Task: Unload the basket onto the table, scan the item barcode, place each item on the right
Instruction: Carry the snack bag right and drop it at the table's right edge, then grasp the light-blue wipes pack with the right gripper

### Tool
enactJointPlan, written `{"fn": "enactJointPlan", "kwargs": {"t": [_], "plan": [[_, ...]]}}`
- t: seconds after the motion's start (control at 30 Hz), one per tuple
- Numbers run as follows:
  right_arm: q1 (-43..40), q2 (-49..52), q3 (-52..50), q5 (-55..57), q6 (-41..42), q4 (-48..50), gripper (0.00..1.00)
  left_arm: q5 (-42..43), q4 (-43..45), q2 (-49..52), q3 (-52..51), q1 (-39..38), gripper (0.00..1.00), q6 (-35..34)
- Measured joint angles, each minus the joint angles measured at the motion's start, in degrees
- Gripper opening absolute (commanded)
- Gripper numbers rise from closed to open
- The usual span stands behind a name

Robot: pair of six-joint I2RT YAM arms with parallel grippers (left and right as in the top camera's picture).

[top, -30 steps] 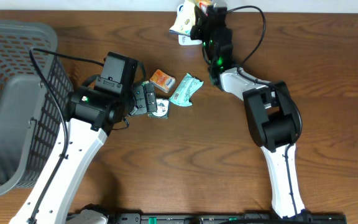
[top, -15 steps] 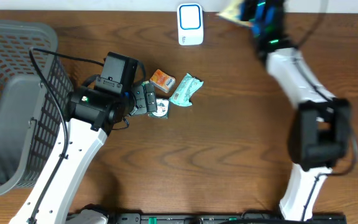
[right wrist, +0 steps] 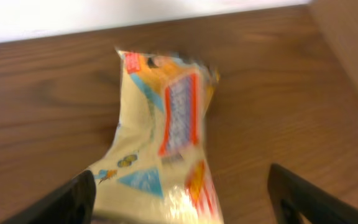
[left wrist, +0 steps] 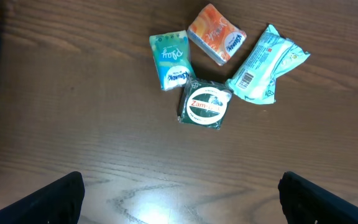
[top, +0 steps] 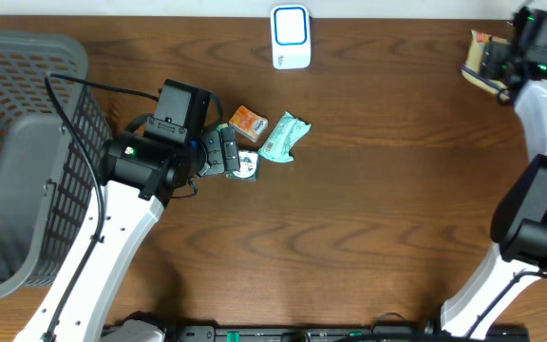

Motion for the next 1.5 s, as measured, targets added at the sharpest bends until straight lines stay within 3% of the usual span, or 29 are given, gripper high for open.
{"fn": "enactJointPlan", "kwargs": {"t": [0.17,0.33,0.53,0.67,0.73,0.8,1.0,1.37,1.5], "plan": [[-1.66,0.17,0.0,-3.87,0.17,-3.61,0.77,0.02,0.0,0.0,0.0,0.0,0.98,0.0],[-0.44,0.17,0.0,-17.46,1.09,-7.19,0.71,0.02,0.0,0.0,0.0,0.0,0.98,0.0],[4.11,0.17,0.0,-36.87,6.58,-15.15,0.67,0.02,0.02,0.0,0.0,0.0,0.98,0.0],[9.6,0.2,-0.02,-42.8,9.11,-23.08,0.66,0.02,0.02,0.0,0.0,0.0,0.97,0.0],[13.14,0.39,-0.04,-44.24,9.79,-24.72,0.68,0.02,0.02,0.0,0.0,0.0,0.98,0.0],[17.4,1.01,-0.04,-44.78,10.23,-24.92,0.76,0.02,0.02,0.0,0.0,0.0,0.98,0.0],[28.44,3.8,-0.17,-41.42,13.27,-23.8,0.82,0.02,0.02,0.0,0.0,0.0,0.98,0.0],[34.58,11.21,-0.35,-41.11,25.68,-17.14,0.83,0.02,0.0,0.0,0.0,0.0,0.98,0.0],[35.32,11.8,-0.04,-42.91,26.86,-16.06,0.78,0.02,0.0,0.0,0.0,0.0,0.98,0.0]]}}
